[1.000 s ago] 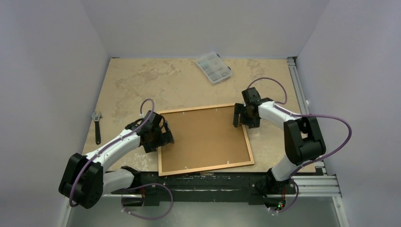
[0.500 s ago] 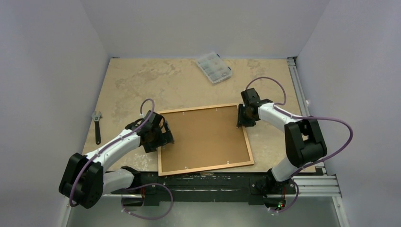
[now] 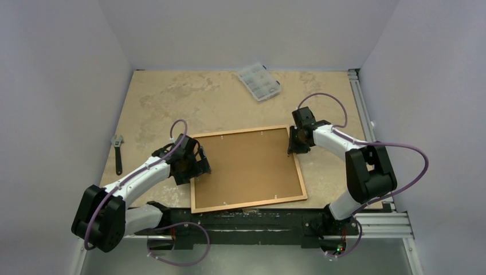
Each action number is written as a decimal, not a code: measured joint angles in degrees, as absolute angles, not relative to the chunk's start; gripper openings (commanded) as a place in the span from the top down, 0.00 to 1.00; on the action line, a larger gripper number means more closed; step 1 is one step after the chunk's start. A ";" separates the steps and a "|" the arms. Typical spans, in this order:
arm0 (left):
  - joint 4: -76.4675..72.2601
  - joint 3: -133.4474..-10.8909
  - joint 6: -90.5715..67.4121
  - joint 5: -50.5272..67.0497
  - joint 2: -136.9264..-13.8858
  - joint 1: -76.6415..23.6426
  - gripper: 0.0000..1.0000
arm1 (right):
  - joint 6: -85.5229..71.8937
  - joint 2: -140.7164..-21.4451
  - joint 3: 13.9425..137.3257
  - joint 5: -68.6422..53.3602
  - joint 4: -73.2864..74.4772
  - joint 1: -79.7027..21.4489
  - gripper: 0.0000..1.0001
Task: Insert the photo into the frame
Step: Install the photo frame at the center of the board, then adjust the photo frame at the center of the board, then turn over the photo frame at the center of the board.
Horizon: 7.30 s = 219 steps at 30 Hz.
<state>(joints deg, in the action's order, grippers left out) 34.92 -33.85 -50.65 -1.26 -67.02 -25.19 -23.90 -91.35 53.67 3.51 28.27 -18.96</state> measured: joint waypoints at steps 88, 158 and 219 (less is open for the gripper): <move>39.83 -35.35 -47.33 -7.27 -68.47 -25.19 0.19 | -25.93 -84.95 46.37 -10.17 25.19 -18.04 0.10; 49.08 -48.40 -39.35 -6.42 -52.36 -22.55 0.00 | -30.92 -72.23 38.65 -8.21 31.07 -29.19 0.14; 39.07 -52.84 -20.80 -29.34 -64.36 -73.03 0.02 | -35.33 -79.09 61.21 -6.15 45.76 -35.73 1.00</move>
